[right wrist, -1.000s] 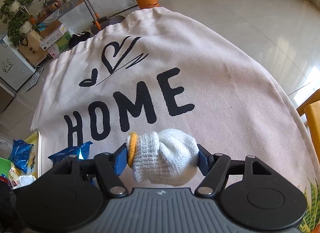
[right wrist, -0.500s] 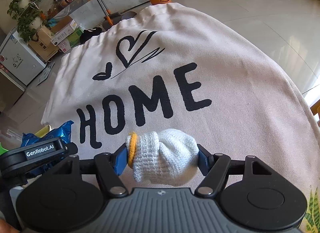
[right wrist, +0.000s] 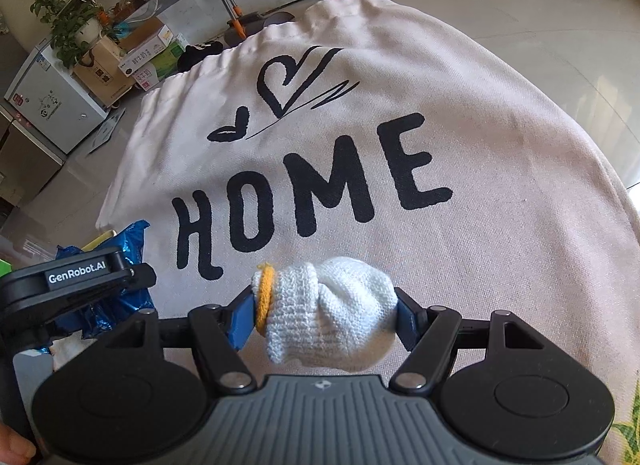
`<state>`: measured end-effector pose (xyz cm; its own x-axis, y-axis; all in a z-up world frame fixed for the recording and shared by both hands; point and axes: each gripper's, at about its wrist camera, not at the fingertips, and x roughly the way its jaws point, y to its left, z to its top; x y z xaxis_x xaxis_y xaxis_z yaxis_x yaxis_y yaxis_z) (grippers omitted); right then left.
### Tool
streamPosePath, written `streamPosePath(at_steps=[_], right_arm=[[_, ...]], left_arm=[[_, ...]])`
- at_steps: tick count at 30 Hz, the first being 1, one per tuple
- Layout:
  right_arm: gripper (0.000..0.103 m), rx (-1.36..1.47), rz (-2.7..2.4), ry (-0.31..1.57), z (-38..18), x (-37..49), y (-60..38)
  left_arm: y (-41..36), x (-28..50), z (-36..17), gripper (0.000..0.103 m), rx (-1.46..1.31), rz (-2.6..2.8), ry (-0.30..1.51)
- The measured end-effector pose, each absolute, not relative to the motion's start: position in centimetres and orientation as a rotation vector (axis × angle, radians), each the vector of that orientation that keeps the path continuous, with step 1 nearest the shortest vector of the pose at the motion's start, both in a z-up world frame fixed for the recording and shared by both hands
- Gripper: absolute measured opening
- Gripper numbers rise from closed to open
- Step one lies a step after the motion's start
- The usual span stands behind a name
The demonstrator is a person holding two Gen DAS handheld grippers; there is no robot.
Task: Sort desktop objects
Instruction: 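Lift the blue packet and glove and carry both toward the yellow tray, then open the left tool over the tray to drop the packet while the right tool drops the glove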
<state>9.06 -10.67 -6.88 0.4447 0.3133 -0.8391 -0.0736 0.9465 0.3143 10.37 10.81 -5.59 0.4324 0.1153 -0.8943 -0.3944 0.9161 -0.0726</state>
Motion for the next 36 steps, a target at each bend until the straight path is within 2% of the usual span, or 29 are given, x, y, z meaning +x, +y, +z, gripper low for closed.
streamPosePath(at_steps=[13,26,36], right_arm=[[0.069,0.256,0.324,1.077,-6.2,8.5,-8.7],[0.069,0.334,0.562,1.06,-4.5,6.8,-3.6],[0.069,0.397,0.794,1.073,-3.8,4.4,5.6]], left_arm=[[13.5,9.8,-3.5,0.08,-0.342,0.375,1.049],[23.7,6.6,2.5,0.08,-0.519,0.52,0.913],[30.0,4.4,4.5,0.08,-0.528,0.552,0.881]])
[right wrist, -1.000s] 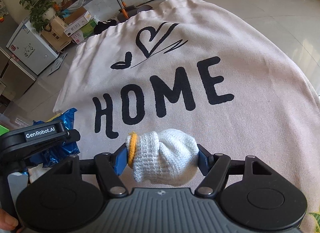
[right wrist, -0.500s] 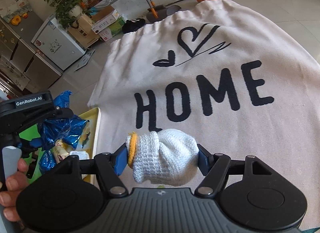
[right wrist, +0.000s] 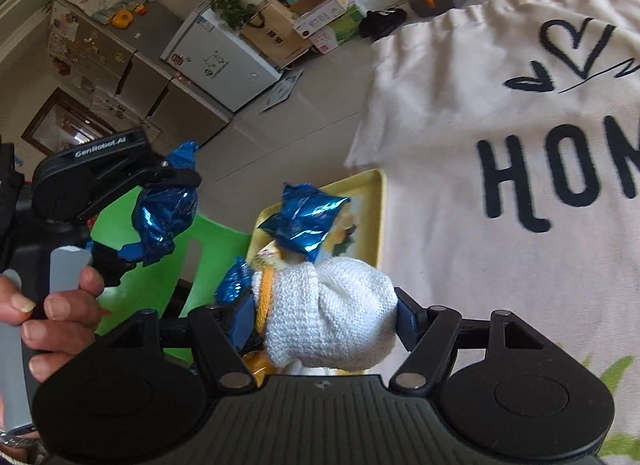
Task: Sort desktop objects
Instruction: 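Open the left tool over the tray to drop the packet while the right tool drops the glove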
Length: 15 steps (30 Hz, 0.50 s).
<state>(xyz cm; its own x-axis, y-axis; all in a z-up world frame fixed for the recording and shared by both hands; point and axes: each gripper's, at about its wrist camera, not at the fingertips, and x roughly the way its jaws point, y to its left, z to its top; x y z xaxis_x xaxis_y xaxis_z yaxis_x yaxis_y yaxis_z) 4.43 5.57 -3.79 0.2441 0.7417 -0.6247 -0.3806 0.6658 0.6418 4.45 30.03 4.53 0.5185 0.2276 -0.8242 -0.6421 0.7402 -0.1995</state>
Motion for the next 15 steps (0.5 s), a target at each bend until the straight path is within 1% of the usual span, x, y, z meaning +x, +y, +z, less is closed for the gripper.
streamPosePath(at_steps=[3,7,15], right_arm=[[0.069,0.424,0.858,1.116,-4.9,3.7,8.1],[0.069,0.456,0.909,1.171,-6.6,3.5,10.9],[0.069,0.398,0.88,1.166,-8.9,3.8,14.8]], left_arm=[[30.5,4.2,4.7,0.08,-0.512,0.562,0.875],[30.9,4.3,4.3,0.077,-0.499,0.536,0.865],[32.6,4.8,0.4,0.074,-0.621,0.488,0.937]])
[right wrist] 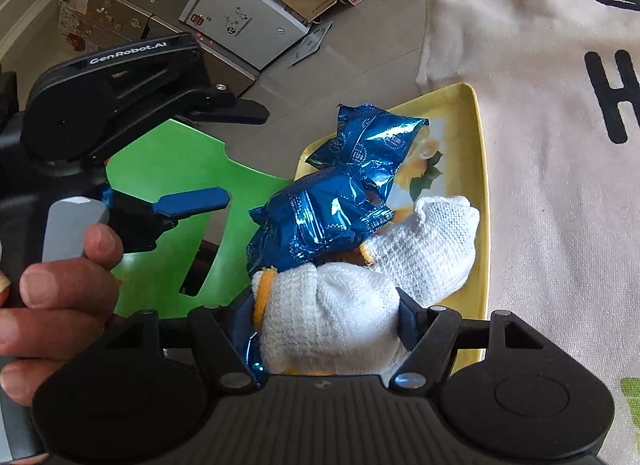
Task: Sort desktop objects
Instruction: 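Open the left tool over the tray to drop the packet while the right tool drops the glove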
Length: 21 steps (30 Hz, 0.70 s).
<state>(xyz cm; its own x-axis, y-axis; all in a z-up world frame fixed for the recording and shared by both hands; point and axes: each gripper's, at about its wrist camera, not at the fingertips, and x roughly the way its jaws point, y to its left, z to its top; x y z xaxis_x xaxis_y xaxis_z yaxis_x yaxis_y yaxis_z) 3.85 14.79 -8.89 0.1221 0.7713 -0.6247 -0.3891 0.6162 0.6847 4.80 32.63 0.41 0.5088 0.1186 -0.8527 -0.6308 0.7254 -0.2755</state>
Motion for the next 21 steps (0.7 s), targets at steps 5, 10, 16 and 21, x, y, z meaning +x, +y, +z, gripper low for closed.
streamPosePath(at_steps=[5,10,16,21], right_arm=[[0.069,0.331,0.826,1.112,-9.7,4.4,16.2],[0.074,0.323,0.803,1.075,-9.4,5.3,16.8],[0.095,0.292,0.893,1.038,-7.3,5.4,16.6],[0.095,0.265,0.881,1.052,-6.1,6.0,15.5]], left_arm=[[33.1,4.3,0.1,0.083,-0.651,0.521,0.932],[33.2,3.7,1.2,0.098,-0.702,0.503,0.885],[32.6,3.5,3.2,0.102,-0.691,0.502,0.845],[31.9,3.0,4.9,0.102,-0.682,0.507,0.796]])
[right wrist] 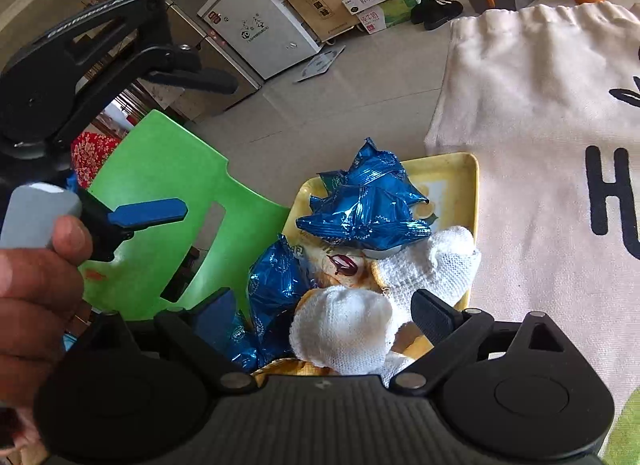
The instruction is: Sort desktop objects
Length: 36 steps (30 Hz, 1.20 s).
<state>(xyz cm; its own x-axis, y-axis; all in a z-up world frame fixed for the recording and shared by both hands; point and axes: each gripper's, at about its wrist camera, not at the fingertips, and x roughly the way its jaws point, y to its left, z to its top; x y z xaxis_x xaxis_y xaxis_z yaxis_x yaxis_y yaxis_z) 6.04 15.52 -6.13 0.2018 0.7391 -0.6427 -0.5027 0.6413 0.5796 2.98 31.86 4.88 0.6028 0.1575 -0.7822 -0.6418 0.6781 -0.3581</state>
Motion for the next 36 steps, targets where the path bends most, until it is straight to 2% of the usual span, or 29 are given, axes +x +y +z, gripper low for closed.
streamPosePath(at_steps=[11,25,36], right_arm=[[0.095,-0.029,0.733,0.979,-1.2,1.6,7.6],[0.096,-0.121,0.365,0.94,1.1,-1.8,-8.3],[0.096,-0.123,0.323,0.897,1.7,-3.6,-12.5]], left_arm=[[27.0,1.2,6.7,0.102,-0.547,0.482,0.777],[11.8,-6.6,5.4,0.102,-0.341,0.331,0.848],[6.7,-10.5,6.7,0.102,-0.284,0.273,0.883]])
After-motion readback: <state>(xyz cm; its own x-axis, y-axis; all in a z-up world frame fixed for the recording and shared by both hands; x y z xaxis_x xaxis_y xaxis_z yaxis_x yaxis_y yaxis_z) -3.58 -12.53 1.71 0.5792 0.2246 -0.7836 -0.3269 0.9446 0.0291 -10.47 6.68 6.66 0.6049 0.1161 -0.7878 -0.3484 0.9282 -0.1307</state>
